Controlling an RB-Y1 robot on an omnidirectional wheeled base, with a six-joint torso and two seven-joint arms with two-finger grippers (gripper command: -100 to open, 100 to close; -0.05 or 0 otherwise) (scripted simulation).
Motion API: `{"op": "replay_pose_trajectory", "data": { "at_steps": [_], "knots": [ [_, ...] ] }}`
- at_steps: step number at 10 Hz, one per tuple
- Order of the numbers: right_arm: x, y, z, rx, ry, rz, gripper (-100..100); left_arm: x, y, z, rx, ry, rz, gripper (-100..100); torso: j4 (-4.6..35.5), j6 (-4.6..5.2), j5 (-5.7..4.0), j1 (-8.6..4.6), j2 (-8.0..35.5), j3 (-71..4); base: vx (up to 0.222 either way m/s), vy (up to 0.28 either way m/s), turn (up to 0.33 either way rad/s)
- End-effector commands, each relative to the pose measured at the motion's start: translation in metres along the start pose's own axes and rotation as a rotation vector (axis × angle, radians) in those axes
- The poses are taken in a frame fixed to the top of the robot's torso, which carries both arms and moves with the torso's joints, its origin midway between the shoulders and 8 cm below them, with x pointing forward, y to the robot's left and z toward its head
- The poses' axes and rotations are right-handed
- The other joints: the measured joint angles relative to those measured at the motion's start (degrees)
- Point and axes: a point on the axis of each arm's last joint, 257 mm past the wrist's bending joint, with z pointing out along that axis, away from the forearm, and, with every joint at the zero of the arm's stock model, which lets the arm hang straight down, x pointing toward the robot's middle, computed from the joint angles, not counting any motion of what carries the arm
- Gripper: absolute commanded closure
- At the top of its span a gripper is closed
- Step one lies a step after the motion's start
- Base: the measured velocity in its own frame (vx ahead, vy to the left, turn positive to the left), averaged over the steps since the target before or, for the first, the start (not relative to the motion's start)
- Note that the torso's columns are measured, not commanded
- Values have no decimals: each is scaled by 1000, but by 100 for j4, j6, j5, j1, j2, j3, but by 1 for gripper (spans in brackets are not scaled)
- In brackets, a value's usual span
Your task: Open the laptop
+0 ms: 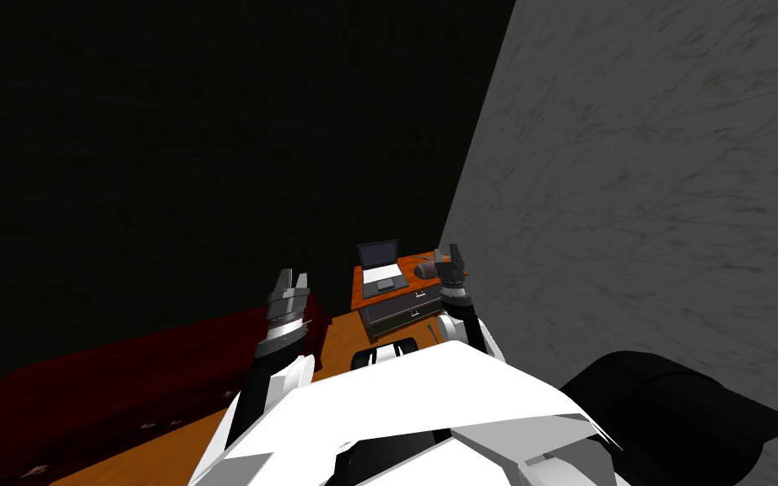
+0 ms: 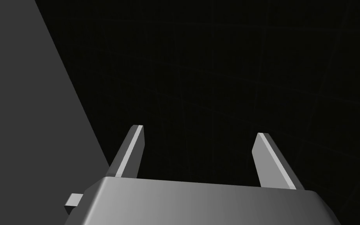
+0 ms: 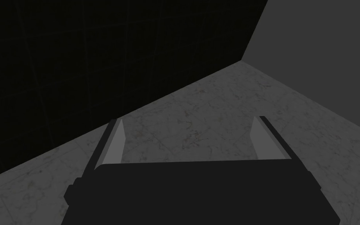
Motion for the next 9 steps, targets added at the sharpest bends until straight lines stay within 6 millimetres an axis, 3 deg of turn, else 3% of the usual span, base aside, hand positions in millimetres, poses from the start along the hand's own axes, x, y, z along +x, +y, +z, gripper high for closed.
{"op": "replay_pose_trajectory", "data": {
  "at_steps": [1, 2, 4, 9],
  "knots": [
    [0, 0, 0, 0, 0, 0, 0, 0, 0, 0, 0, 0, 0, 0, 423, 0, 0, 0, 423, -846, 0, 0, 0],
    [0, 0, 0, 0, 0, 0, 0, 1, 4, 5, -7, 38, 34, -100, 846, 0, 0, 0, 846, -1692, -6, -4, -76],
    [0, 0, 0, 1, 0, 0, 0, 0, 9, 13, -19, 63, 70, -100, 1092, 1, 0, -1, 1097, -2196, -23, -9, -106],
    [0, 0, 0, 1, 0, 0, 0, -16, 27, 43, -68, 82, 180, -100, 1114, -1, 0, -1, 1112, -2231, -27, -11, -130]
  ]
}}
